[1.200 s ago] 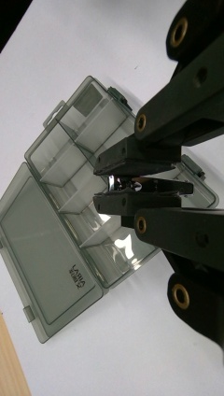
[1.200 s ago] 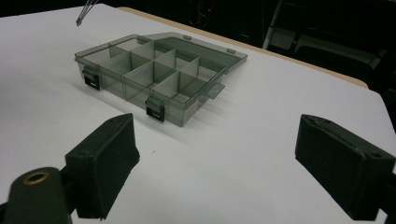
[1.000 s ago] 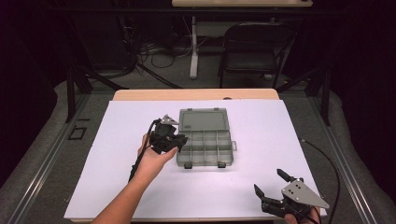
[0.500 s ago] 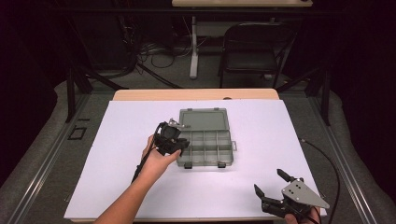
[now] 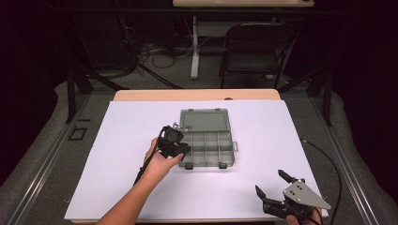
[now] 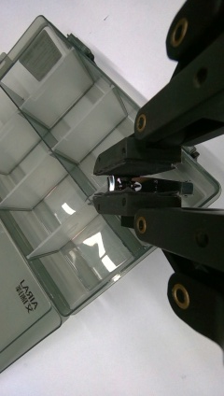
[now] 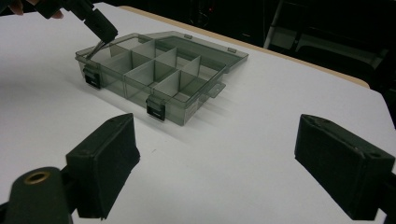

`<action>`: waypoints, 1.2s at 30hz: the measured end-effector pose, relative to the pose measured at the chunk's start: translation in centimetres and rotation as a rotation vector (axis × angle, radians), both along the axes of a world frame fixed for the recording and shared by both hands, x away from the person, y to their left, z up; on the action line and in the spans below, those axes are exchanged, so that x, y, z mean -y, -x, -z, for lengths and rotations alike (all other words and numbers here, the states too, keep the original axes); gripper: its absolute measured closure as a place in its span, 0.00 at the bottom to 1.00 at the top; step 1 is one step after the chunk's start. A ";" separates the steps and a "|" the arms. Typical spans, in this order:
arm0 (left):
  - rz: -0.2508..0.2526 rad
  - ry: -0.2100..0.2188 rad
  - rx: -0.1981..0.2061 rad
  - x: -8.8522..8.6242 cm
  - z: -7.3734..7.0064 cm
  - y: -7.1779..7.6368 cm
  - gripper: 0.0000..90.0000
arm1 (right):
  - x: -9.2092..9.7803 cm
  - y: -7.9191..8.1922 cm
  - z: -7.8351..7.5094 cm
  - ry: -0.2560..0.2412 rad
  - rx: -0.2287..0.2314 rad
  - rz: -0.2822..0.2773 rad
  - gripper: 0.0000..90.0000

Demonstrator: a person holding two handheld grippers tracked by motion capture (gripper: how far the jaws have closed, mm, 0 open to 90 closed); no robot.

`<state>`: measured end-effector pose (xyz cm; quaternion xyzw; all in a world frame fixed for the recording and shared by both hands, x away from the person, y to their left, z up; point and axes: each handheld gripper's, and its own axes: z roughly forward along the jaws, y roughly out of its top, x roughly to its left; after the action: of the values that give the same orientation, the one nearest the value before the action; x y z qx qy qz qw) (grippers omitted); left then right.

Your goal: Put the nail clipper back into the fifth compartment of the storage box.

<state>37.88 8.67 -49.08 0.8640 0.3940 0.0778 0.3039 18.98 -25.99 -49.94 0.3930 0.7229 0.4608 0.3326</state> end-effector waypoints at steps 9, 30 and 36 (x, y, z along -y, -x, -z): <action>-0.004 -0.005 -0.012 0.1 0.5 0.0 0.89 | 0.0 0.0 0.0 0.002 -0.004 0.001 0.15; -0.009 -0.006 -0.036 0.0 1.2 -0.1 0.89 | -0.1 0.1 0.0 0.002 -0.003 -0.003 0.15; -0.012 -0.004 -0.037 0.0 1.2 -0.1 0.89 | -0.1 0.0 0.0 0.003 -0.002 -0.001 0.15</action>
<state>37.97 8.69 -50.25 0.8636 0.4043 0.0645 0.2943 18.95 -25.92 -49.98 0.3924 0.7241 0.4596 0.3324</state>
